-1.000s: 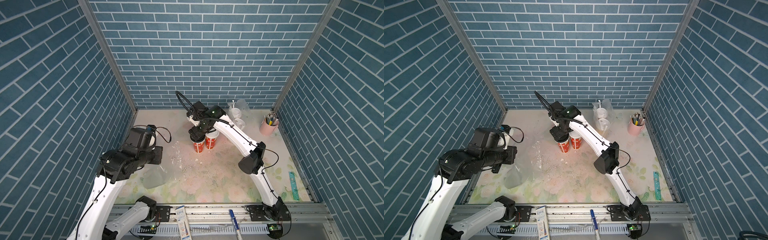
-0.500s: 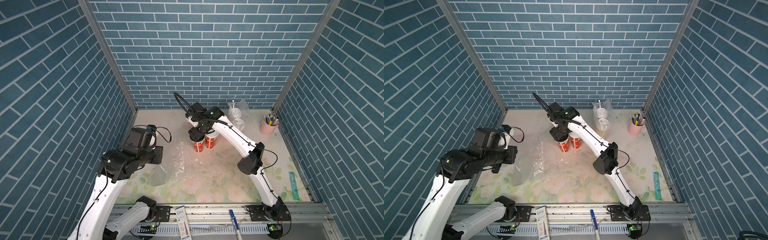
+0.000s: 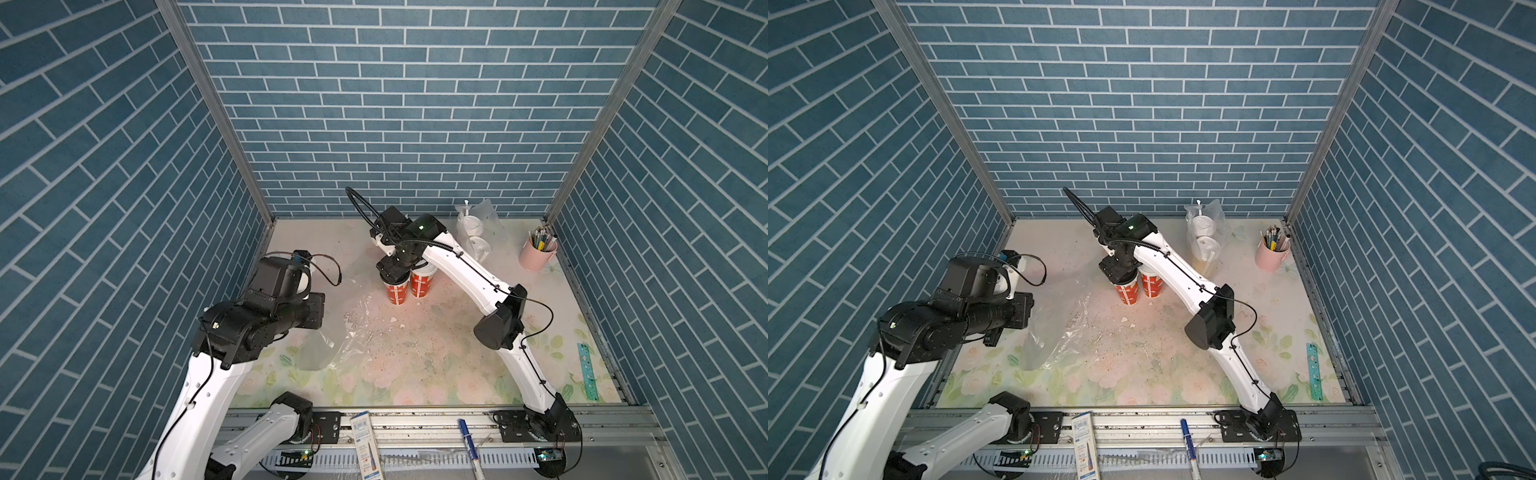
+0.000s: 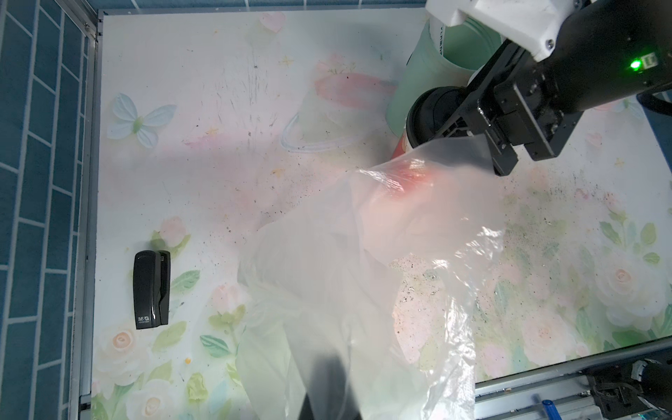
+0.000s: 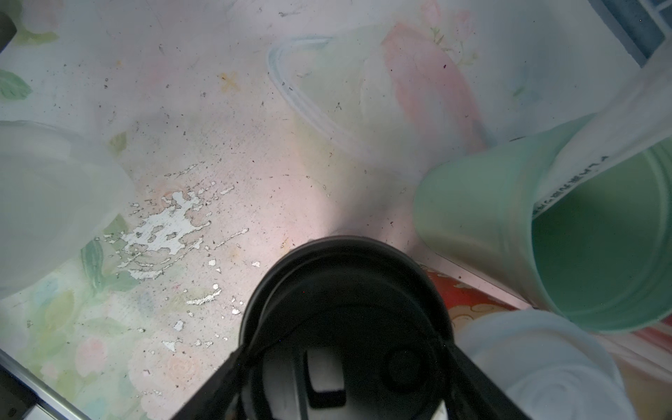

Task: Pack milk tea into plastic carrier bags
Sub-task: Pick up the milk tea cup at the center of the board.

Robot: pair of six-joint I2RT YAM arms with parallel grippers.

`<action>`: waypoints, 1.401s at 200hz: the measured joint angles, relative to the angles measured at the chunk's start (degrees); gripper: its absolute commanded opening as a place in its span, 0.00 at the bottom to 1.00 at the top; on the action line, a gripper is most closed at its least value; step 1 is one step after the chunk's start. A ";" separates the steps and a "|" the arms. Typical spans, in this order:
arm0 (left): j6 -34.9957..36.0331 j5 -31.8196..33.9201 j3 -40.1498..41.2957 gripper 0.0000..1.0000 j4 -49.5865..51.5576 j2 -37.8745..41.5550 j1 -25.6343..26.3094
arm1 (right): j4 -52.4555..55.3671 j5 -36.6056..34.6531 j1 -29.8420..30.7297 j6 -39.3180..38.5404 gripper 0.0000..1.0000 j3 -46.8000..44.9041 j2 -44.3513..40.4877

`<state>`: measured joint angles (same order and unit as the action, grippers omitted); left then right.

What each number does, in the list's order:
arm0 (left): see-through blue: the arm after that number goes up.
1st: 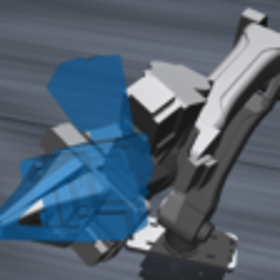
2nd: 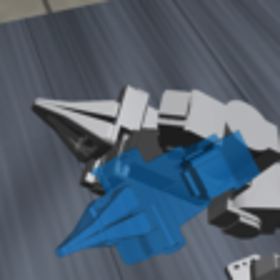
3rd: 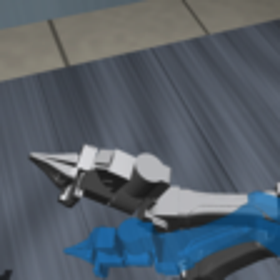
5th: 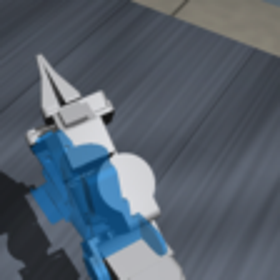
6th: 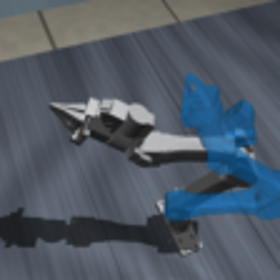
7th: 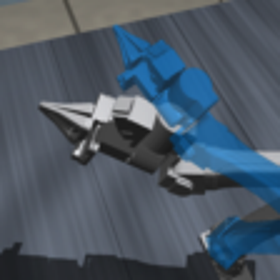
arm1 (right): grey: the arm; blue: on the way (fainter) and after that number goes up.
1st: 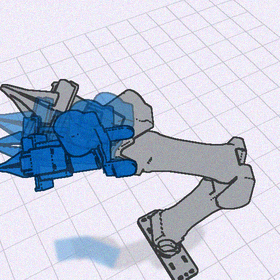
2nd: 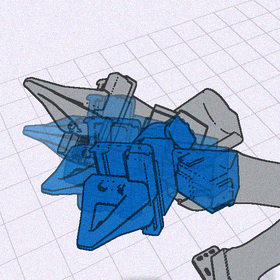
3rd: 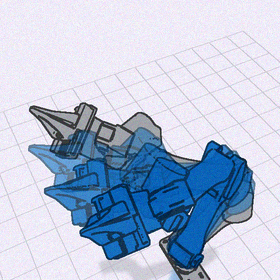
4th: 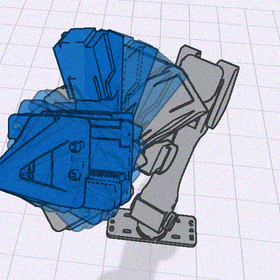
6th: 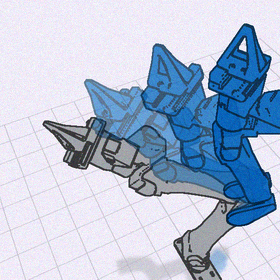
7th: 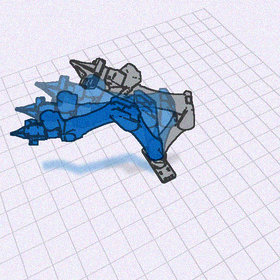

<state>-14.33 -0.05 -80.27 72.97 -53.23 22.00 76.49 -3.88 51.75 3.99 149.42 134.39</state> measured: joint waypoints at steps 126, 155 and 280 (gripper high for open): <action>0.00 -0.04 0.28 0.00 -0.55 -0.02 -0.39 | -0.28 2.16 0.02 -0.02 0.63 0.00 -0.72; 0.00 -0.55 0.28 0.00 -0.94 -0.48 -0.46 | -0.83 2.82 0.00 -0.02 0.63 -1.29 -4.46; -2.64 0.35 -1.29 0.00 -2.58 -6.97 -0.61 | -8.76 4.81 -2.69 0.20 0.63 -25.59 -34.73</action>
<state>-16.97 0.30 -81.56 70.39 -60.20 21.39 67.72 0.93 49.06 4.19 123.83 99.66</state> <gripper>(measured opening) 0.043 0.732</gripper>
